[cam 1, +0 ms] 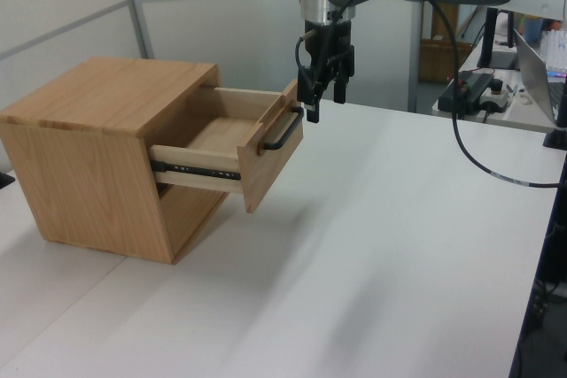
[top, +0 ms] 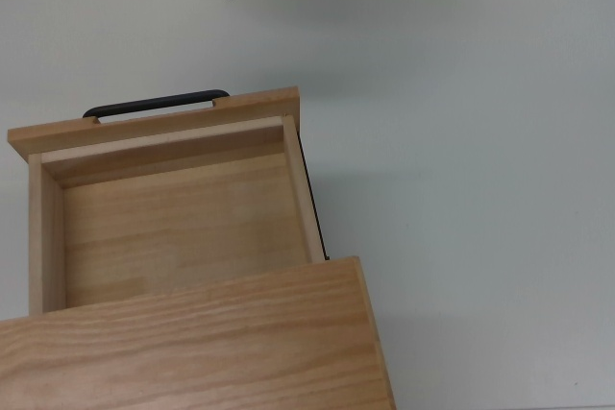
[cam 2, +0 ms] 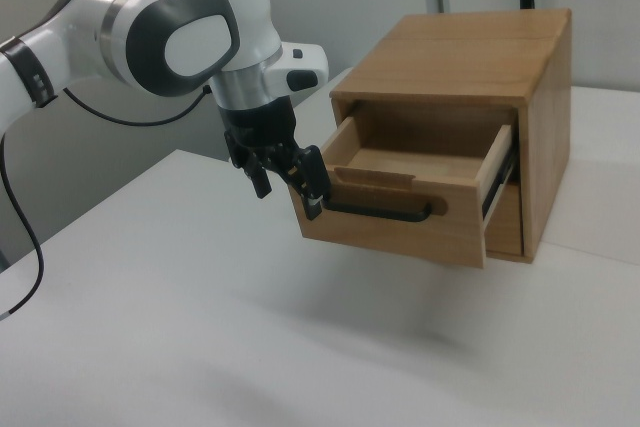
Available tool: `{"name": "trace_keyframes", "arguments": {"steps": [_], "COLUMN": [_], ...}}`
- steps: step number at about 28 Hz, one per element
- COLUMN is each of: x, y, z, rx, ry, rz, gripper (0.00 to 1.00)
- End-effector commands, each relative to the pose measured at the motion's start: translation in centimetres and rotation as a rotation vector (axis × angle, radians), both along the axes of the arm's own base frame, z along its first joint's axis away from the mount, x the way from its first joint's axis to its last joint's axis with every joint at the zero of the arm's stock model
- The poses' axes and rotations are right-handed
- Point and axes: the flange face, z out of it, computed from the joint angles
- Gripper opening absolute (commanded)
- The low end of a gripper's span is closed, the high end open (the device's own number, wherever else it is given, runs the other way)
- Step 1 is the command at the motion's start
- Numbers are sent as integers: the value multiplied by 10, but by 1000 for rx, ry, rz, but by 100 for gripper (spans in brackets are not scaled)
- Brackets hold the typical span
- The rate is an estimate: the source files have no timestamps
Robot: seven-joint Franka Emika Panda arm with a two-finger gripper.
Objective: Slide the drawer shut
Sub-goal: 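Move the gripper down toward the open drawer's black handle, then bring the gripper against the drawer front beside the handle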
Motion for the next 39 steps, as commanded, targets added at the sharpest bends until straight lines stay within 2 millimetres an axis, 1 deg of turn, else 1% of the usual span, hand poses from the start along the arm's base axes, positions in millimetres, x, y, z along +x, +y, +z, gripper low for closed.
{"name": "trace_keyframes", "arguments": {"steps": [1, 3, 4, 5, 6, 8, 10, 11, 12, 19, 24, 29, 30, 33, 39], "x": [-7, -7, -7, -8, -8, -8, -9, -9, -9, -8, -4, 7, 12, 19, 38], "y": [1, 0, 1, 0, 0, 1, 1, 1, 1, 0, 0, -7, -9, -10, -15], "z": [0, 0, 0, 1, 0, 0, 1, 1, 1, -2, -7, -25, -33, -40, -68], "rx": [-4, -4, -3, -4, -4, -4, -4, -4, -4, -4, -3, -17, -30, -36, -66], "ry": [14, 15, 15, 14, 17, 18, 18, 18, 20, 21, 24, 48, 48, 40, 43], "rz": [40, 39, 41, 39, 39, 41, 38, 36, 35, 35, 37, 32, 32, 29, 27], "gripper": [99, 94, 89, 81, 58, 34, 15, 2, 0, 0, 0, 0, 0, 0, 0]}}
